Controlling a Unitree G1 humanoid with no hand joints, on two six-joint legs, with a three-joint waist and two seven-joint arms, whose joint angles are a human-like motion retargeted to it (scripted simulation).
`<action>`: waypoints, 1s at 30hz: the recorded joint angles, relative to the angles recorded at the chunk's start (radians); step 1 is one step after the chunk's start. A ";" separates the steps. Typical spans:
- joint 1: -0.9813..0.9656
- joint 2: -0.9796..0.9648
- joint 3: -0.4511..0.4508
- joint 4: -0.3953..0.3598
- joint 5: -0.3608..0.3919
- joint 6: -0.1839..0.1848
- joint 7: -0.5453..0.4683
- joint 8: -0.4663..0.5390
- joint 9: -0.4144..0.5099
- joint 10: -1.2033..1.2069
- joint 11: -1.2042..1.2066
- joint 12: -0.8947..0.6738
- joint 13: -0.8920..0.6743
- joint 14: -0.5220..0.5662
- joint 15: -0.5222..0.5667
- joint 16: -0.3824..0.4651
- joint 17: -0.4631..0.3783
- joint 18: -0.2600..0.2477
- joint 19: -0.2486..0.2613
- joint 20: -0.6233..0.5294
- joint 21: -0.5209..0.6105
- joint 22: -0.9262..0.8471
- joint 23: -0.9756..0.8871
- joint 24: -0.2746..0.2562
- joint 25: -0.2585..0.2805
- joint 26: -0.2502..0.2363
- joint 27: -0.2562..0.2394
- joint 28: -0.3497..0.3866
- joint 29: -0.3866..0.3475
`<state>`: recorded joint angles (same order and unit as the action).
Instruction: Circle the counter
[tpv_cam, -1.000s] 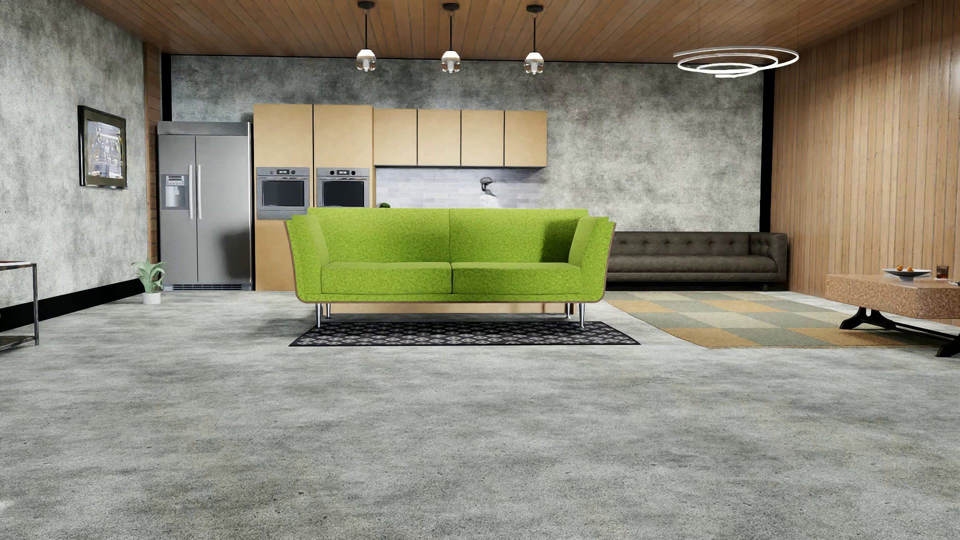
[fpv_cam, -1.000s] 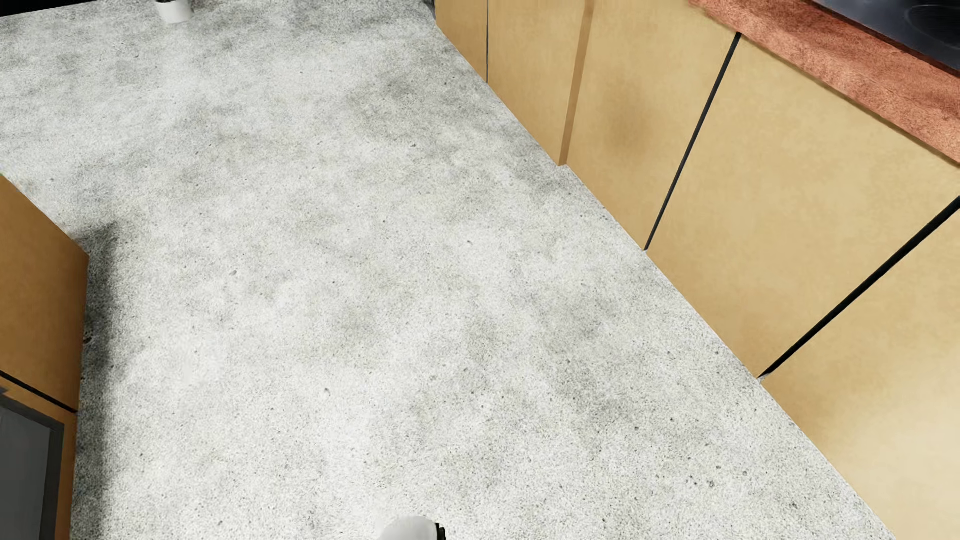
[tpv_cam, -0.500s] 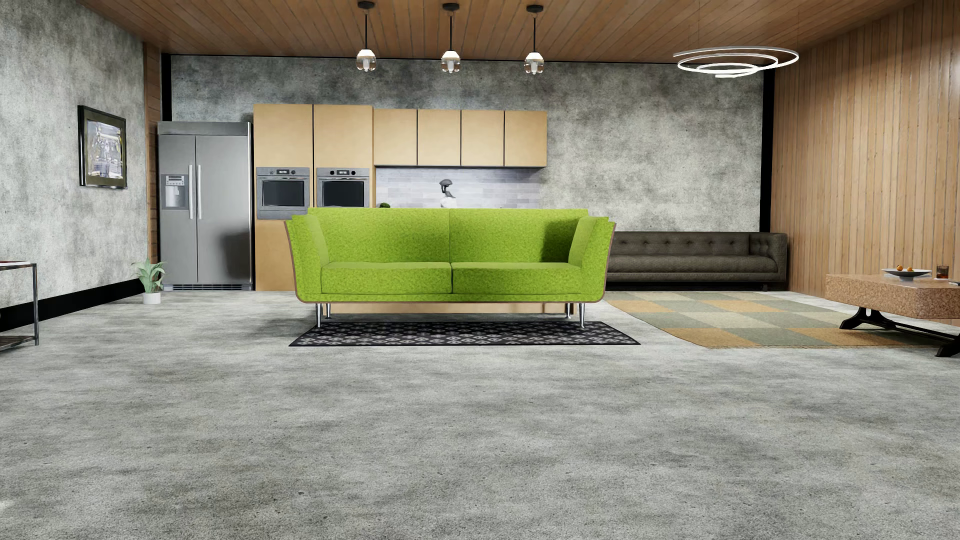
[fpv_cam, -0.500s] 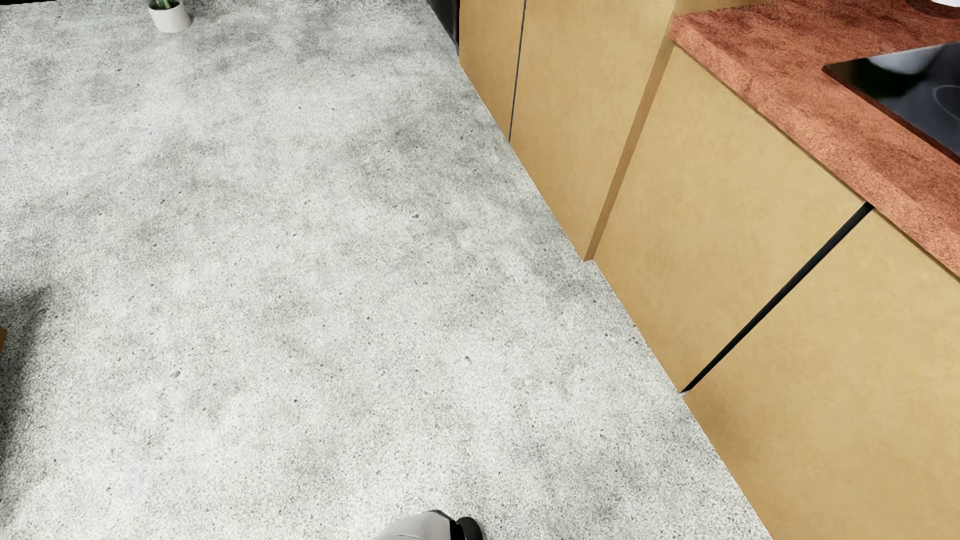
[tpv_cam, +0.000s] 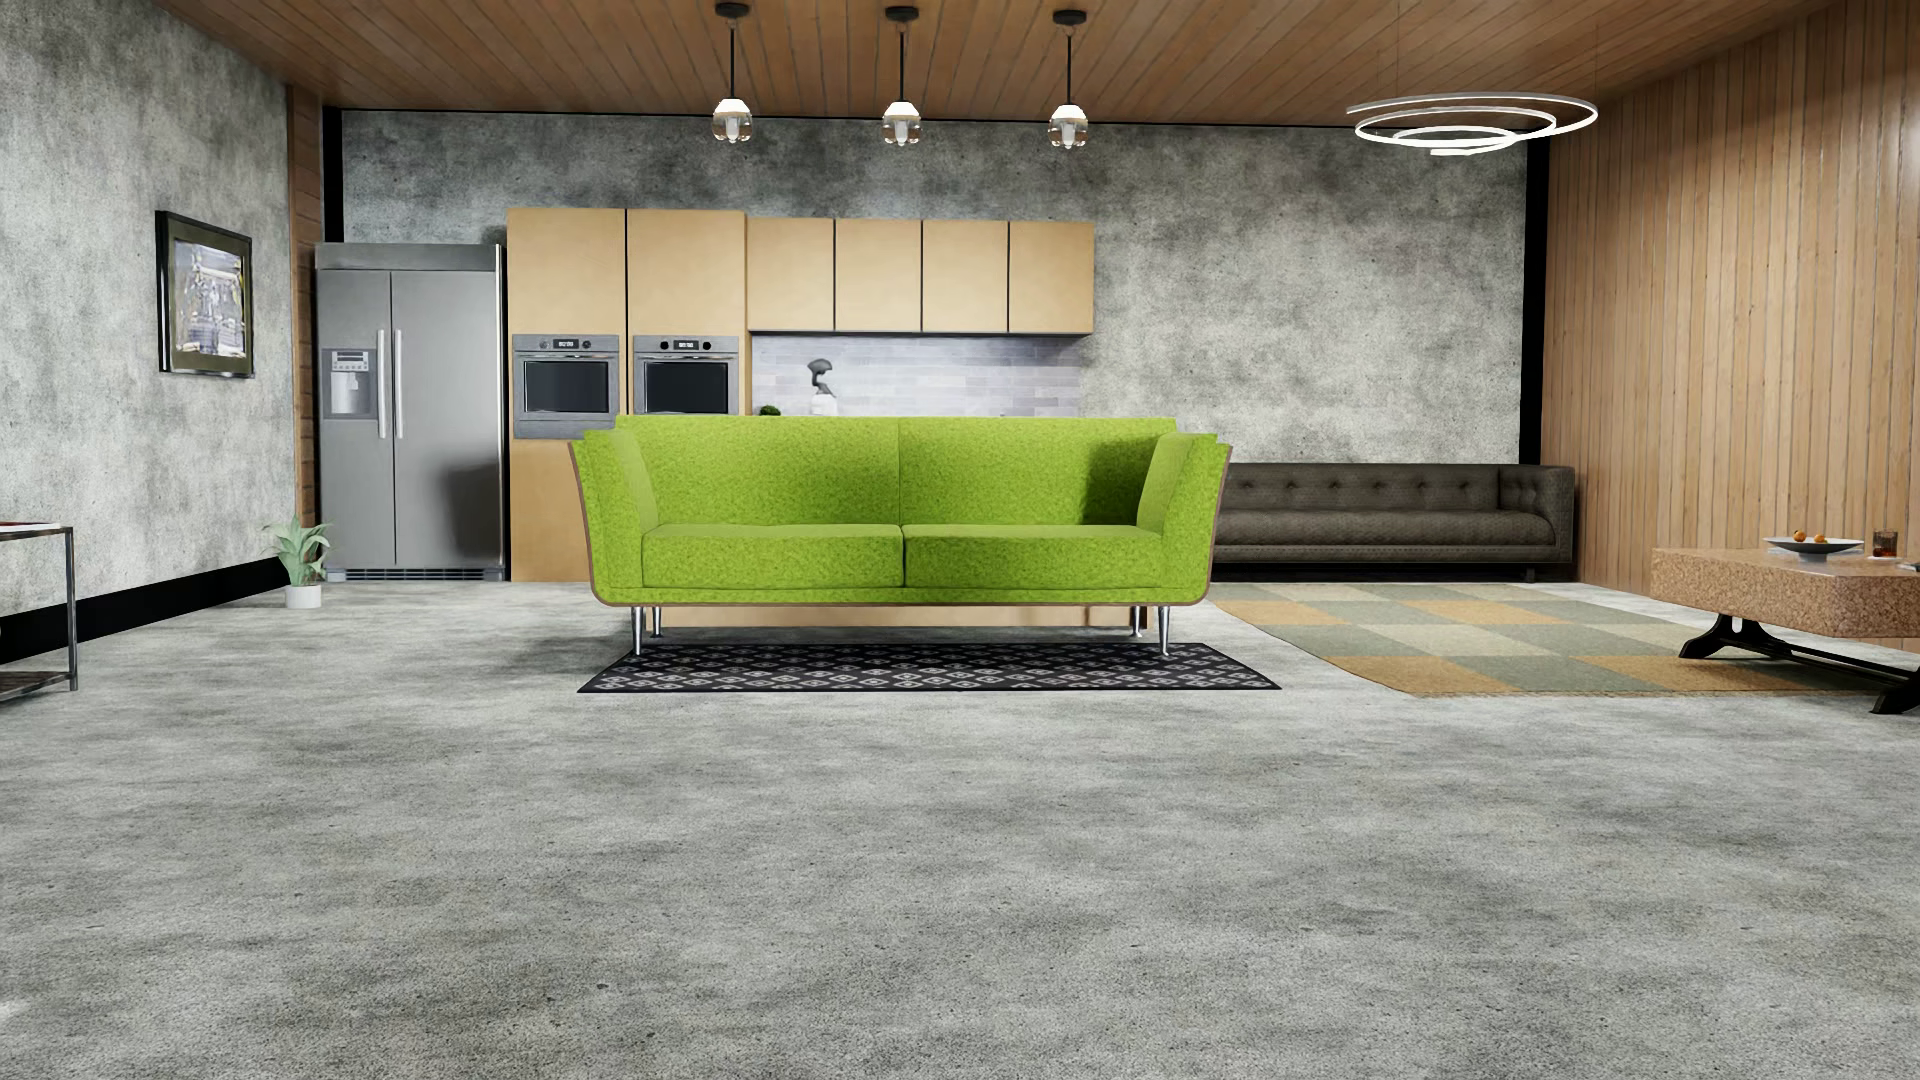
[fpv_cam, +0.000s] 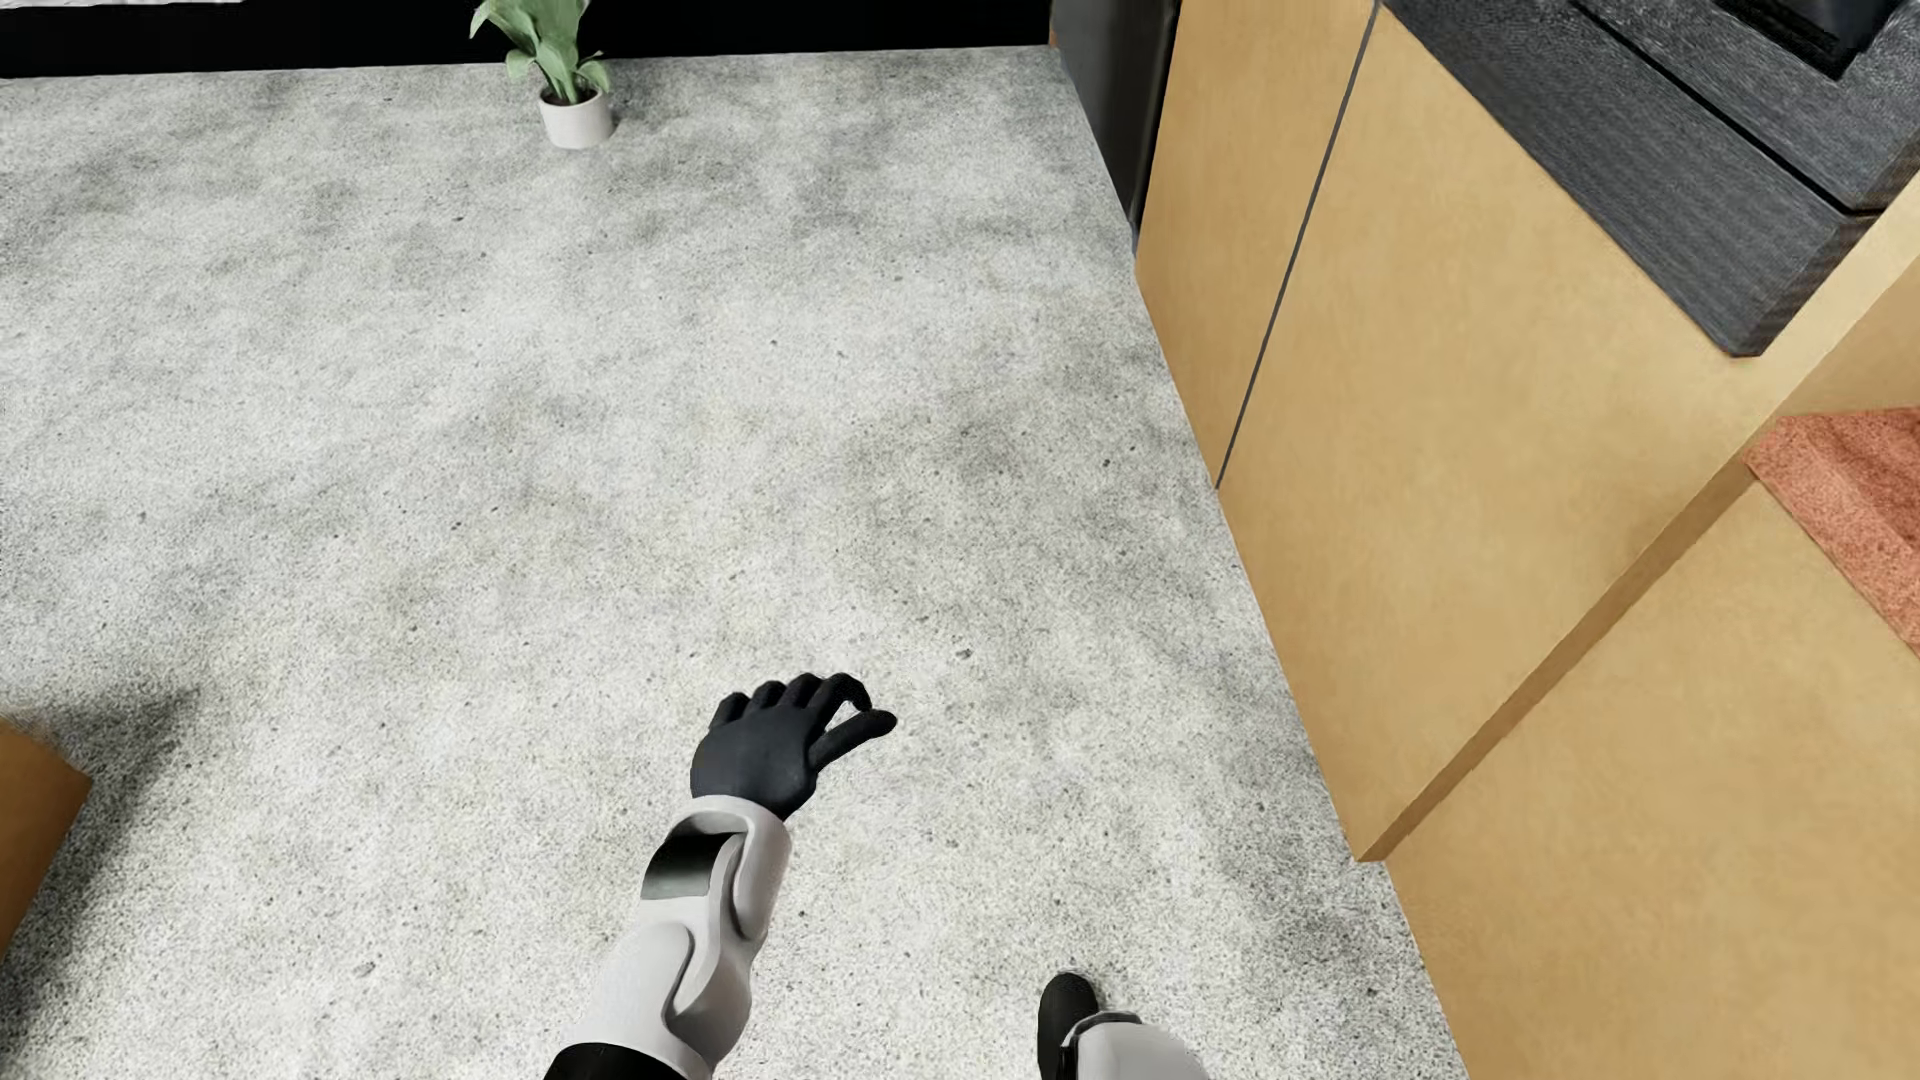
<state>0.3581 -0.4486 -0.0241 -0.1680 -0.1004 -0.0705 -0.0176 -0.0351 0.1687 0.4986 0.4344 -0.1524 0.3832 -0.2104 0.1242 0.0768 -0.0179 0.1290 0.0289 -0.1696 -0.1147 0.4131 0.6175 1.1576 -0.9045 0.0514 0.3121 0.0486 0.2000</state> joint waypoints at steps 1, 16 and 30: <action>-0.044 0.004 -0.005 0.039 0.004 0.017 0.022 -0.028 0.005 0.160 0.098 0.031 0.005 0.111 -0.071 0.013 0.025 -0.031 -0.022 -0.005 -0.029 0.054 -0.005 0.027 0.027 0.042 0.002 -0.032 -0.019; -0.859 0.596 0.092 0.349 0.135 0.142 0.491 -0.228 0.015 -0.339 -0.108 0.632 -0.438 0.194 -0.496 -0.033 -0.121 -0.197 0.052 0.248 0.105 0.390 0.051 0.141 0.004 0.275 -0.056 -0.247 -0.038; -0.341 0.021 0.030 -0.062 -0.168 -0.003 0.076 -0.028 0.009 -0.104 0.744 0.058 -0.085 -0.011 -0.154 -0.060 -0.022 0.099 -0.109 -0.206 0.083 0.054 0.022 0.577 -0.024 0.016 -0.034 -0.185 -0.004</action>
<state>0.0169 -0.4279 0.0060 -0.2298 -0.2685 -0.0733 0.0581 -0.0628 0.1775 0.3946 1.1780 -0.0945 0.2977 -0.2215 -0.0298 0.0169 -0.0404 0.2283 -0.0797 -0.3752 -0.0316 0.4675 0.6396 1.7345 -0.9287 0.0673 0.2785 -0.1365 0.1964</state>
